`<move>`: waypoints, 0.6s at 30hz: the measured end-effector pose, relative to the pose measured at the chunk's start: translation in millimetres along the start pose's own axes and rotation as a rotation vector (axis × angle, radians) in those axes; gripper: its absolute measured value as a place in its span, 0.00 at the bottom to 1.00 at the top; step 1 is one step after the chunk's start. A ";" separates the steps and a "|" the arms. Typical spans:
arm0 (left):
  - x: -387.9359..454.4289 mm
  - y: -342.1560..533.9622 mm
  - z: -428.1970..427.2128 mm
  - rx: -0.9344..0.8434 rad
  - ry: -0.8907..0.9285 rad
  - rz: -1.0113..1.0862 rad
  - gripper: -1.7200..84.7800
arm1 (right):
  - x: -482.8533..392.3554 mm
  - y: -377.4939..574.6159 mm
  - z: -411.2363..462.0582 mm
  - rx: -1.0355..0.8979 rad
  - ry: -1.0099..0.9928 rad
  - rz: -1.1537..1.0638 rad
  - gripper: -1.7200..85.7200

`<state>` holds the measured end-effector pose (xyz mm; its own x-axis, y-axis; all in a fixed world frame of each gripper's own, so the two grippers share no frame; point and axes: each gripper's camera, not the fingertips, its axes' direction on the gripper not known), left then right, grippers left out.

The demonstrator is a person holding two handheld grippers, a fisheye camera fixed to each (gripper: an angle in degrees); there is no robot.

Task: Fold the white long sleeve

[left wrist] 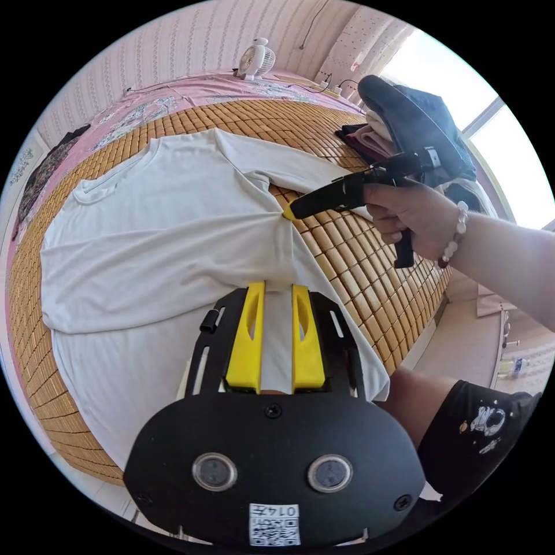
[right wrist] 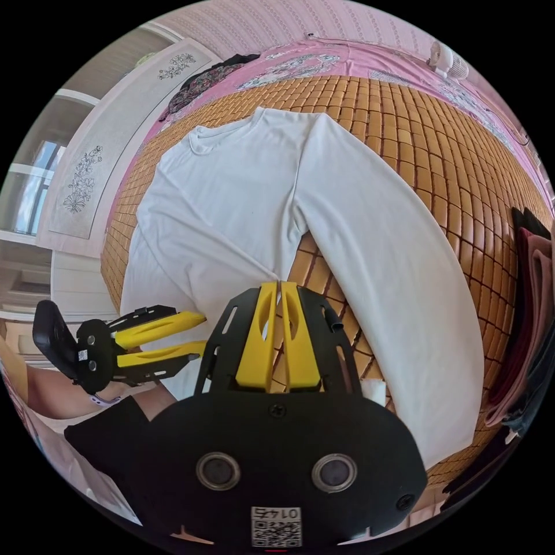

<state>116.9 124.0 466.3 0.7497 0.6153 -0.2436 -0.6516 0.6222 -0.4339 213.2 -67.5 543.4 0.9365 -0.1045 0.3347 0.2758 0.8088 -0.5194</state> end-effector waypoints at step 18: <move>-21.7 41.0 -89.1 -0.008 0.097 0.212 0.02 | -37.2 7.2 -40.4 -0.084 -0.100 -0.071 0.02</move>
<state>84.2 93.1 376.5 0.6036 0.6823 -0.4124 -0.7954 0.4798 -0.3703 189.0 -81.2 495.5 0.8891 -0.0978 0.4472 0.3613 0.7498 -0.5544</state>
